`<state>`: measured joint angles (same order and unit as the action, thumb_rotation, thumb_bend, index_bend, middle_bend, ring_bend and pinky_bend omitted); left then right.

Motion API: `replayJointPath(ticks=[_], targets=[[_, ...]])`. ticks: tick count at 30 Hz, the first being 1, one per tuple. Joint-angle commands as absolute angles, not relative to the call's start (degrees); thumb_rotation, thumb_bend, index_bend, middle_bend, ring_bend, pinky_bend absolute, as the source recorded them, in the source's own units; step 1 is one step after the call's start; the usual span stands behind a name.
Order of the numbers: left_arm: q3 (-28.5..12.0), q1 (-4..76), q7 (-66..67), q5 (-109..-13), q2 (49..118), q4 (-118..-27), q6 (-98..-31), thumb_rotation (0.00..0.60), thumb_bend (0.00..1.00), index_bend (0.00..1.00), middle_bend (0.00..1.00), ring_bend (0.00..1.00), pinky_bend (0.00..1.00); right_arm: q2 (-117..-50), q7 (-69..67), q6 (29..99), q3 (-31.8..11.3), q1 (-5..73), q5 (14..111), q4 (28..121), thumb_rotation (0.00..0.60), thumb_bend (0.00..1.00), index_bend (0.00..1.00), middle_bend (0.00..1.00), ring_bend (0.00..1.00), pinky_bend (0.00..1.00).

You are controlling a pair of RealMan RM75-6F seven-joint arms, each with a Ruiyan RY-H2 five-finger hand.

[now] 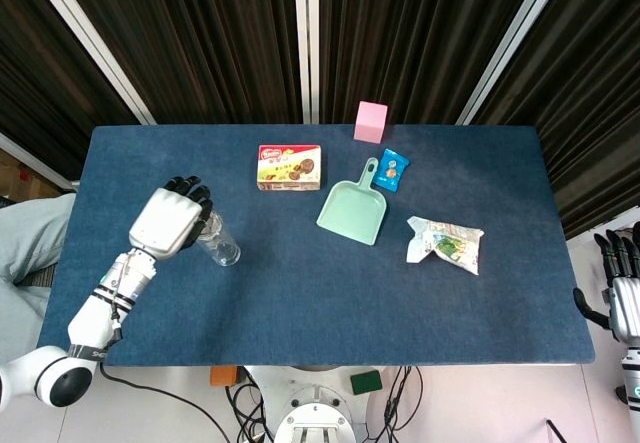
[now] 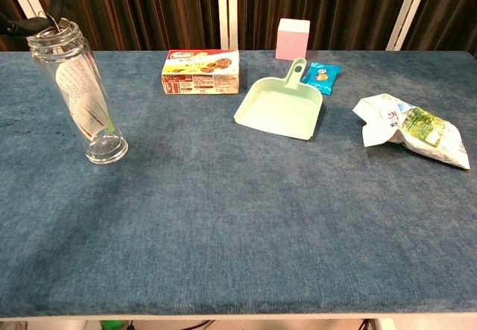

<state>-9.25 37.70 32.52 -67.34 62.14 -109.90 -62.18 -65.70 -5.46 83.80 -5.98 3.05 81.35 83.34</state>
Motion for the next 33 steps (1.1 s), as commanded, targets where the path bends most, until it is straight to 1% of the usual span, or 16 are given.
replayJointPath(ticks=[1, 5, 8, 11, 13, 15, 16, 19, 26, 27, 30, 31, 32, 33], targets=[[-9.2, 37.9, 32.5, -67.3, 62.2, -109.8, -62.1, 0.6, 0.43, 0.59, 0.31, 0.2, 0.27, -65.7, -5.4, 83.7, -6.0, 3.1, 81.2, 83.3, 0.6, 0.31, 0.0, 0.0, 0.0, 0.0], [-9.0, 38.1, 32.3, -67.3, 62.3, -109.6, -61.9, 0.6, 0.43, 0.56, 0.31, 0.2, 0.26, -65.6, -5.4, 83.5, -6.0, 3.1, 81.1, 83.4, 0.6, 0.31, 0.0, 0.0, 0.0, 0.0], [-8.8, 38.3, 32.0, -67.3, 62.2, -109.6, -61.7, 0.6, 0.43, 0.5, 0.31, 0.2, 0.26, -65.6, -5.4, 83.3, -6.1, 3.2, 81.0, 83.4, 0.6, 0.31, 0.0, 0.0, 0.0, 0.0], [-8.7, 38.4, 31.9, -67.4, 62.1, -109.5, -61.6, 0.6, 0.43, 0.35, 0.31, 0.2, 0.26, -65.6, -5.5, 83.2, -6.1, 3.3, 80.9, 83.3, 0.6, 0.31, 0.0, 0.0, 0.0, 0.0], [-8.6, 38.4, 31.5, -67.7, 62.0, -109.6, -61.7, 0.6, 0.42, 0.2, 0.31, 0.2, 0.26, -65.5, -5.5, 83.1, -6.1, 3.3, 80.9, 83.3, 0.6, 0.31, 0.0, 0.0, 0.0, 0.0], [-8.6, 38.4, 31.0, -68.1, 61.9, -109.6, -61.9, 0.6, 0.42, 0.11, 0.31, 0.2, 0.26, -65.5, -5.6, 83.1, -6.2, 3.3, 80.8, 83.3, 0.6, 0.31, 0.0, 0.0, 0.0, 0.0], [-8.6, 38.2, 30.6, -68.6, 61.9, -109.7, -62.4, 0.6, 0.42, 0.08, 0.31, 0.2, 0.26, -65.5, -5.6, 83.1, -6.2, 3.3, 80.9, 83.3, 0.6, 0.31, 0.0, 0.0, 0.0, 0.0], [-8.6, 37.6, 29.9, -70.0, 61.8, -109.7, -63.8, 0.6, 0.42, 0.05, 0.31, 0.2, 0.26, -65.5, -5.6, 83.1, -6.2, 3.3, 80.8, 83.3, 0.6, 0.31, 0.0, 0.0, 0.0, 0.0], [-8.6, 35.1, 28.0, -72.0, 60.2, -111.8, -67.9, 0.6, 0.41, 0.06, 0.29, 0.2, 0.26, -65.6, -5.8, 83.2, -6.2, 3.3, 80.8, 83.2, 0.6, 0.31, 0.0, 0.0, 0.0, 0.0], [-8.5, 34.6, 27.5, -72.5, 59.9, -112.2, -68.8, 0.6, 0.39, 0.06, 0.29, 0.2, 0.26, -65.6, -5.8, 83.3, -6.2, 3.2, 80.9, 83.2, 0.6, 0.31, 0.0, 0.0, 0.0, 0.0], [-8.1, 31.4, 24.0, -75.2, 59.3, -113.0, -73.4, 0.6, 0.23, 0.07, 0.29, 0.2, 0.26, -65.7, -6.1, 83.6, -6.2, 3.1, 80.9, 83.1, 0.6, 0.31, 0.0, 0.0, 0.0, 0.0], [-7.6, 29.6, 21.6, -76.5, 59.4, -113.0, -75.8, 0.6, 0.19, 0.08, 0.29, 0.2, 0.26, -65.7, -6.2, 83.7, -6.1, 3.0, 80.9, 83.0, 0.6, 0.31, 0.0, 0.0, 0.0, 0.0], [-7.1, 28.1, 19.7, -77.8, 59.6, -112.6, -77.8, 0.597, 0.17, 0.08, 0.28, 0.2, 0.26, -65.7, -6.3, 83.7, -6.1, 2.9, 80.9, 82.9, 0.6, 0.31, 0.0, 0.0, 0.0, 0.0], [-6.5, 26.5, 17.6, -79.2, 60.0, -112.0, -79.9, 0.57, 0.14, 0.09, 0.28, 0.2, 0.26, -65.8, -6.4, 83.8, -6.1, 2.9, 80.8, 82.7, 0.6, 0.31, 0.0, 0.0, 0.0, 0.0]])
